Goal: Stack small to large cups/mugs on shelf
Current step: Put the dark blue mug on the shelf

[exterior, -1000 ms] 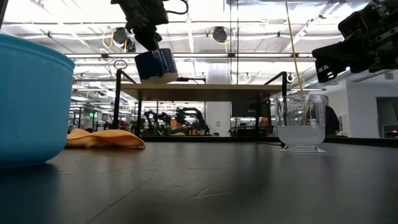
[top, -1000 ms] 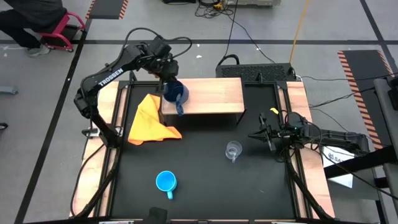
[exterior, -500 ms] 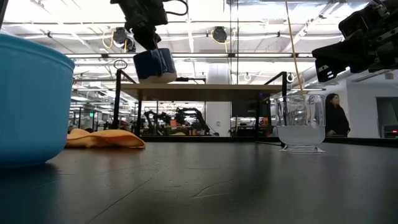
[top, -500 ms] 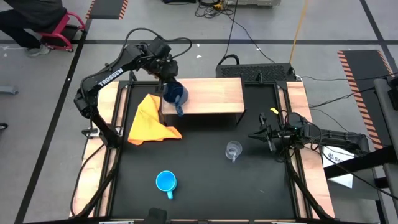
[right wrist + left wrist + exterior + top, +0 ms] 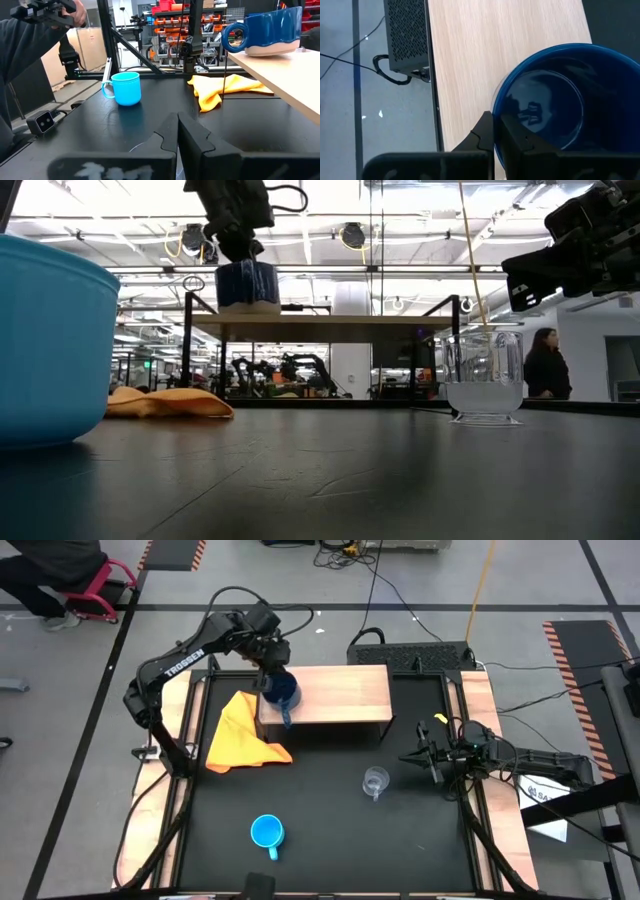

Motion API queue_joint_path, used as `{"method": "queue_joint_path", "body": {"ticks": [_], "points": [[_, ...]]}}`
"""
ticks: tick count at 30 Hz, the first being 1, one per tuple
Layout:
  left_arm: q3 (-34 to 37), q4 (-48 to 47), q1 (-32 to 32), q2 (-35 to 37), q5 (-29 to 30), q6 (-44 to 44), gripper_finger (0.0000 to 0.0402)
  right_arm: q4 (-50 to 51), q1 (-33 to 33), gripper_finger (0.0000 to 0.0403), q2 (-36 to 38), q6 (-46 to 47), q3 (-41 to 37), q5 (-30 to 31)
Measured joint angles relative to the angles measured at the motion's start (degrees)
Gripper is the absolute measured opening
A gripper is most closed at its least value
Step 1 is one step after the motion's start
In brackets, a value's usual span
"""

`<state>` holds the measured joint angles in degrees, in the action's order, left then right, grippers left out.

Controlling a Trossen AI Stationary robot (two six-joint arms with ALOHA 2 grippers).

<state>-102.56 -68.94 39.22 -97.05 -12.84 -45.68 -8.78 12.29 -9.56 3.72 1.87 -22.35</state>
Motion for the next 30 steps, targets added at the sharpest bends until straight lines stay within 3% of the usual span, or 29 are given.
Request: {"method": "queue_joint_path", "body": {"ticks": [30], "points": [[0.2,1.2,-1.3,-0.9,0.9,-1.6,0.0007,0.0,0.0,0.0000,0.0,-1.0,0.0,0.0]]}}
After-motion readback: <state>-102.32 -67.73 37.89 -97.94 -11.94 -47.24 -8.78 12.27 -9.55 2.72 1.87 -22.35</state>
